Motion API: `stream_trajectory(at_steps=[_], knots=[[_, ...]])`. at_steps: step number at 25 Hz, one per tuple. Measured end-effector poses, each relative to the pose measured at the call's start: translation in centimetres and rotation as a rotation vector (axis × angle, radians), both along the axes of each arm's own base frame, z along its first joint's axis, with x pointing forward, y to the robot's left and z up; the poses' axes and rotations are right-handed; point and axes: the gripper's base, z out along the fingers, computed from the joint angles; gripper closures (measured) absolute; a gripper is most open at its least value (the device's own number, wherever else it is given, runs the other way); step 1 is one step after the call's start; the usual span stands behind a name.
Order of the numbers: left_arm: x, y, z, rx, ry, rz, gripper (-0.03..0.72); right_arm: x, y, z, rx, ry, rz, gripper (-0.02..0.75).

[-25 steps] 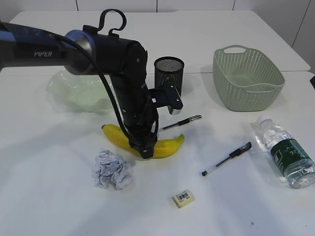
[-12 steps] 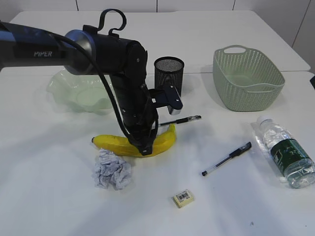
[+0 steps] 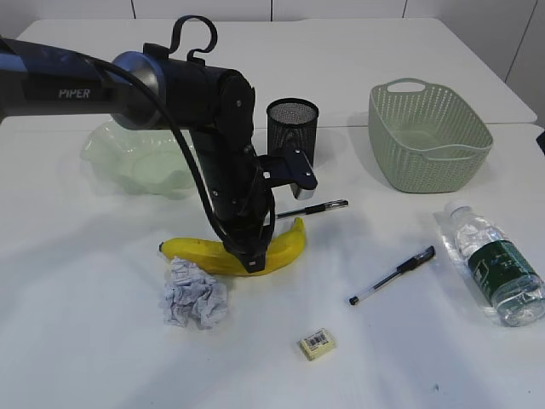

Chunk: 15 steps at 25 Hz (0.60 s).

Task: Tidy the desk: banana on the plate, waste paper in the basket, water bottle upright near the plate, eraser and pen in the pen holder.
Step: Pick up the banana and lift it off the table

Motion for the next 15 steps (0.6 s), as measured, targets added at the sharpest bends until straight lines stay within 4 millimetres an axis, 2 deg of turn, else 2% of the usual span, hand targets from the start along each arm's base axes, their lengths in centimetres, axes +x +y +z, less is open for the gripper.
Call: stream_trajectory(at_steps=[15], knots=[[0.02,-0.06,0.16,-0.004,0.004,0.005,0.440,0.00,0.00,0.00,0.000,0.000,0.000,0.152]])
